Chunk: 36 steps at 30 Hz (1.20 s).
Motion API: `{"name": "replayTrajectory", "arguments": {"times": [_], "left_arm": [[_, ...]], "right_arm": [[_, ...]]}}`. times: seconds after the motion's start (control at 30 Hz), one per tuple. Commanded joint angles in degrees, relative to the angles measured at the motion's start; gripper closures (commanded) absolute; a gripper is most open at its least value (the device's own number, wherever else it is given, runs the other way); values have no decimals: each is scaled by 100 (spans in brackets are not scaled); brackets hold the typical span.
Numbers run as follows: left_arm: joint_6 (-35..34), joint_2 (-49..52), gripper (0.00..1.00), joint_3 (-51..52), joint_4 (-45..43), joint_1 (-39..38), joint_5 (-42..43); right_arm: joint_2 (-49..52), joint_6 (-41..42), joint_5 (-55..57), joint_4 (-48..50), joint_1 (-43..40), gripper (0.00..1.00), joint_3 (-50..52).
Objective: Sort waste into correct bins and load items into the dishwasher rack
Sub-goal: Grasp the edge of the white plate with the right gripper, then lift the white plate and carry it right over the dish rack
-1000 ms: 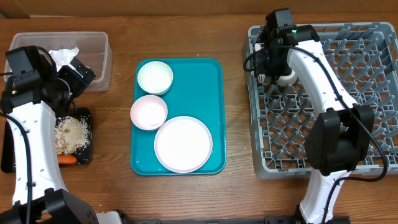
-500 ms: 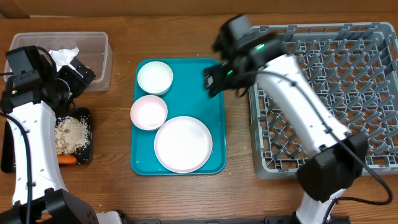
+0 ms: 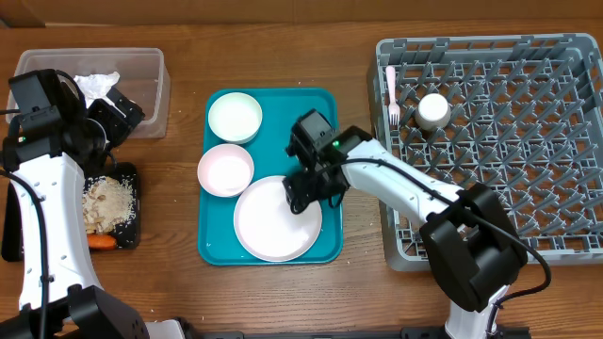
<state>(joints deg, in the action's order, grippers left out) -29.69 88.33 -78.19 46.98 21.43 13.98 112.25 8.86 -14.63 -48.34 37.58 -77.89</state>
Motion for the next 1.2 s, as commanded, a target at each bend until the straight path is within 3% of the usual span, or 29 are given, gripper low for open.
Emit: {"name": "replayTrajectory", "arguments": {"times": [0.0, 0.1, 0.17, 0.2, 0.23, 0.3, 0.4, 0.6, 0.83, 1.17], "left_arm": [[-33, 28, 0, -37, -4, 31, 46], [-31, 28, 0, -37, -4, 31, 46], [-31, 28, 0, -37, -4, 31, 46], [-31, 28, 0, -37, -4, 31, 46], [-31, 28, 0, -37, -4, 31, 46], [-31, 28, 0, -37, -4, 31, 46], [-31, 28, 0, -37, -4, 31, 46], [-31, 28, 0, -37, -4, 31, 46], [-31, 28, 0, -37, -4, 31, 46], [-31, 28, 0, -37, -4, 31, 46]], "right_arm": [[-4, 120, -168, 160, 7, 30, 310], [-2, 166, -151, 153, 7, 38, 369], [-4, 188, -153, 155, 9, 50, 369], [-2, 267, -153, 151, 7, 67, 369], [-2, 321, -151, 142, 7, 74, 369], [-4, 341, -153, 111, 7, 78, 367], [-4, 341, -151, -59, -17, 95, 354], [-4, 339, -153, -540, -162, 96, 184], [-79, 339, -153, -1895, -476, 96, -546], [-859, 297, 839, -3521, -1963, 96, -2236]]}}
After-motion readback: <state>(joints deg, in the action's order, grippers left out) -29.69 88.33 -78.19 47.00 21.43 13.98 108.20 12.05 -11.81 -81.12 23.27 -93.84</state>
